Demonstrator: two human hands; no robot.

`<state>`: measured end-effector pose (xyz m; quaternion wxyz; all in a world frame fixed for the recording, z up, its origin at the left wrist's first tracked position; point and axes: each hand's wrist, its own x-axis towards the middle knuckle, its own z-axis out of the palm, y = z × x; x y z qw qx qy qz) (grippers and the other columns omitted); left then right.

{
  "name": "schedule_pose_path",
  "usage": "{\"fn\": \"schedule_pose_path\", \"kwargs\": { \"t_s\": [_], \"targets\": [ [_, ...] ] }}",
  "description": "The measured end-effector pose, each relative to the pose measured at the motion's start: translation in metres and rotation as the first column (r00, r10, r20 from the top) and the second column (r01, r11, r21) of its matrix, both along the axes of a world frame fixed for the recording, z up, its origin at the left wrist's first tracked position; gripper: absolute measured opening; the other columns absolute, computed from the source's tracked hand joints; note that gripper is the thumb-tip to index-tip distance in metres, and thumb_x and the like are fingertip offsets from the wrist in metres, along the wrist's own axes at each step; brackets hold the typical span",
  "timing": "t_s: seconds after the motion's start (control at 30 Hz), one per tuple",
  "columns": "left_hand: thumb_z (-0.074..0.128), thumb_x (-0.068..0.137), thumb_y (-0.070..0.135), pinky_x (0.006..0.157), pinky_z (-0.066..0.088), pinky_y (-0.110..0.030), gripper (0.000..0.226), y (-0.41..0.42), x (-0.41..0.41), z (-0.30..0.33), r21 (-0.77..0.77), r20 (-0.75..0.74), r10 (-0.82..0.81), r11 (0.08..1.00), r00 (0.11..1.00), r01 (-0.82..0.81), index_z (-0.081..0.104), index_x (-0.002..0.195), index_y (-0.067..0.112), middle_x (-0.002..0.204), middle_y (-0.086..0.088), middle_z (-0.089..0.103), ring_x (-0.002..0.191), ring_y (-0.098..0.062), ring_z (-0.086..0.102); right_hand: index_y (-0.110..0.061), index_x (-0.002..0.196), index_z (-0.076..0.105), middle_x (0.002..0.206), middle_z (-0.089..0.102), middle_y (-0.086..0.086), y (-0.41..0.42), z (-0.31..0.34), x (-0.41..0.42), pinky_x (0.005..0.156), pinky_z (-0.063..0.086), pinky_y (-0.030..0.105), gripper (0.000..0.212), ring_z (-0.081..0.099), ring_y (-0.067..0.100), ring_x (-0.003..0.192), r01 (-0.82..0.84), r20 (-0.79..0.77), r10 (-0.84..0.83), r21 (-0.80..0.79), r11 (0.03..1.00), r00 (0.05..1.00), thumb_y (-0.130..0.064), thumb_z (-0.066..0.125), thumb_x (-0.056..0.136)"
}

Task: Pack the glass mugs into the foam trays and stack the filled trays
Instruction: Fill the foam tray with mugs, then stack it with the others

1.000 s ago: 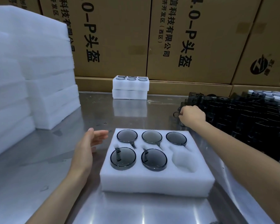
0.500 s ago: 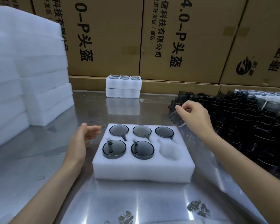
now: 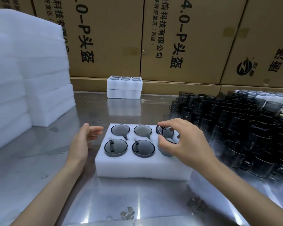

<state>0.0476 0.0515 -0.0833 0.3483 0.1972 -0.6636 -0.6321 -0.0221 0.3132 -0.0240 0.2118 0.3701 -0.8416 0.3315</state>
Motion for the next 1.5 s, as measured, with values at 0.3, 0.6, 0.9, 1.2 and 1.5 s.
{"fn": "schedule_pose_path", "kwargs": {
  "t_s": [0.3,0.6,0.9,1.2,1.5],
  "targets": [
    [0.025,0.101,0.038,0.074,0.038,-0.026,0.049,0.002,0.001,0.0,-0.023,0.028,-0.025,0.999,0.999,0.025,0.07,0.086,0.022,0.093,0.003,0.068,0.088,-0.014,0.055,-0.033,0.104,0.067,0.099,0.062,-0.02,0.002,-0.011,-0.003,0.08,0.041,0.021,0.035,0.054,0.004,0.096,0.0,0.056,-0.006,0.106,0.994,0.998,-0.048,0.055,0.075],
    [0.026,0.101,0.039,0.075,0.039,-0.026,0.052,0.008,0.004,0.005,-0.024,0.042,-0.068,0.997,0.997,0.069,0.07,0.088,0.015,0.096,-0.001,0.068,0.097,-0.02,0.056,-0.036,0.114,0.062,0.104,0.056,-0.03,0.004,-0.019,-0.001,0.081,0.033,0.011,0.045,0.046,-0.005,0.1,0.002,0.054,-0.007,0.101,0.995,0.998,-0.057,0.05,0.077],
    [0.04,0.091,0.033,0.09,0.041,-0.024,0.031,0.041,0.03,0.03,-0.663,-0.104,-0.082,0.749,0.991,-0.008,0.067,0.101,0.022,0.107,0.009,0.064,0.107,-0.009,0.057,-0.031,0.137,0.044,0.138,0.046,-0.022,0.042,-0.024,0.004,0.11,0.029,0.025,0.054,0.037,-0.003,0.132,-0.105,0.023,0.109,-0.148,0.983,0.994,-0.053,0.034,0.089],
    [0.037,0.091,0.051,0.111,0.02,-0.037,0.06,0.096,0.038,0.034,-0.968,0.246,-0.148,-0.091,0.958,0.235,0.045,0.141,0.019,0.15,0.007,0.035,0.139,-0.013,0.033,-0.033,0.141,0.037,0.145,0.037,-0.023,0.046,-0.04,0.006,0.11,0.026,0.029,0.051,0.029,-0.006,0.136,-0.157,-0.004,0.157,0.019,0.987,0.988,-0.047,0.033,0.093],
    [0.044,0.082,0.054,0.11,0.031,-0.046,0.061,0.106,0.039,0.03,-0.933,0.361,-0.108,-0.052,0.927,0.357,0.054,0.133,0.023,0.14,0.013,0.048,0.132,-0.006,0.042,-0.049,0.134,0.04,0.14,0.029,-0.038,0.046,-0.036,0.009,0.115,0.022,0.03,0.058,0.02,-0.013,0.136,-0.065,0.077,0.046,0.262,0.963,0.996,-0.067,0.017,0.084]
  ]
}}
